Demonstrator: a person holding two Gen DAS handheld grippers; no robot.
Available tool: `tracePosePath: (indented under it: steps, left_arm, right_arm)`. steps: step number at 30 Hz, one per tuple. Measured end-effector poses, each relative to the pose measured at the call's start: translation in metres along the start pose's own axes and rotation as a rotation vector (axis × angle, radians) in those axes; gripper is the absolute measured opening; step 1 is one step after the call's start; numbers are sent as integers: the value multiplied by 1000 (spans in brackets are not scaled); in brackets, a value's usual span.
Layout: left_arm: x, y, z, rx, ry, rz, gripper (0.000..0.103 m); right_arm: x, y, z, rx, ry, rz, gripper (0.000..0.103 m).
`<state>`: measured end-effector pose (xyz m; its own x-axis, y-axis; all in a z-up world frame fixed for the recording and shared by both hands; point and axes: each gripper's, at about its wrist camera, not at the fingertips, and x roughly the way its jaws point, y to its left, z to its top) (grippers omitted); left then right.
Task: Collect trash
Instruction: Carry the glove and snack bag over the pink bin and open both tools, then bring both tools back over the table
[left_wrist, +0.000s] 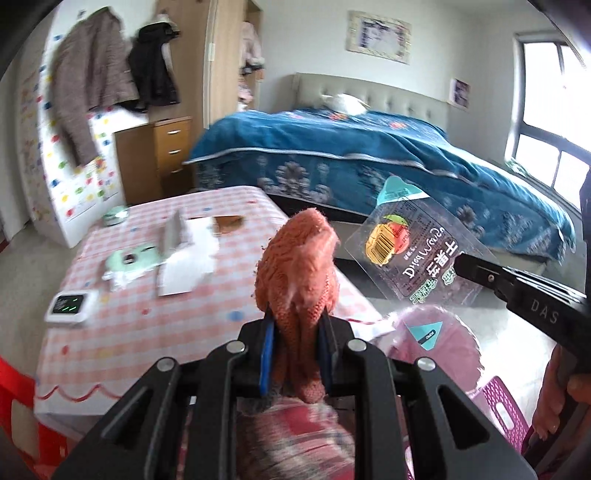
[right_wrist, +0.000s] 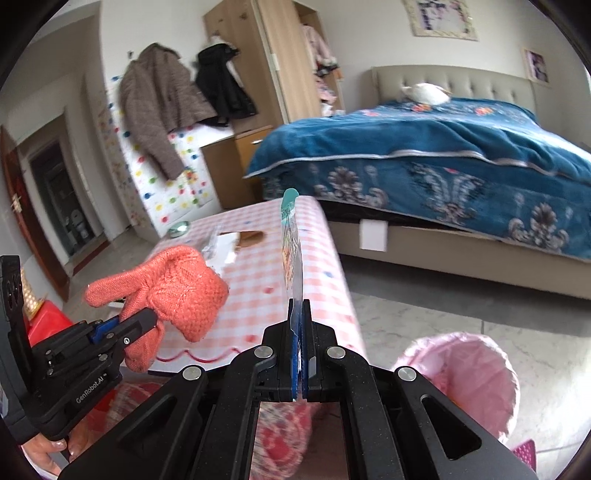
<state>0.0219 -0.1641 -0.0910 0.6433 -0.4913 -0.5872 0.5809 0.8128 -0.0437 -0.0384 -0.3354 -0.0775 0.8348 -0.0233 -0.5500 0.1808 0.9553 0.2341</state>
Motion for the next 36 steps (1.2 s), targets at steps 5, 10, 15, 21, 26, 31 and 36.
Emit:
tracePosePath:
  steps: [5,10,15,21,26,31,36]
  left_arm:
    - [26,-40,1,61,34,-79,17]
    - [48,-78,2,119,57,-154,17]
    - [72,-119,1,187,77,-217,18]
    - [100,-156,-1,235,122,-285,18]
    - [120,-171,1,239,155,-315,24]
    - [127,-170,2,214,166,-323,56]
    - [116,-153,4,179,150,-286,57]
  right_arm:
    - [-12,-41,-10,67,2,-78,0]
    - [-30,-77,-22,122,-12,-168,1]
    - [-39,-112,-35,186,-12,-254,1]
    - [-38,-147,-50,219,24,-362,1]
    - [-28,-172,-58,233,61,-395,3]
    - [-9,-193,-67,230,123,-390,12]
    - [-14,-191,-67,238,119,-397,43]
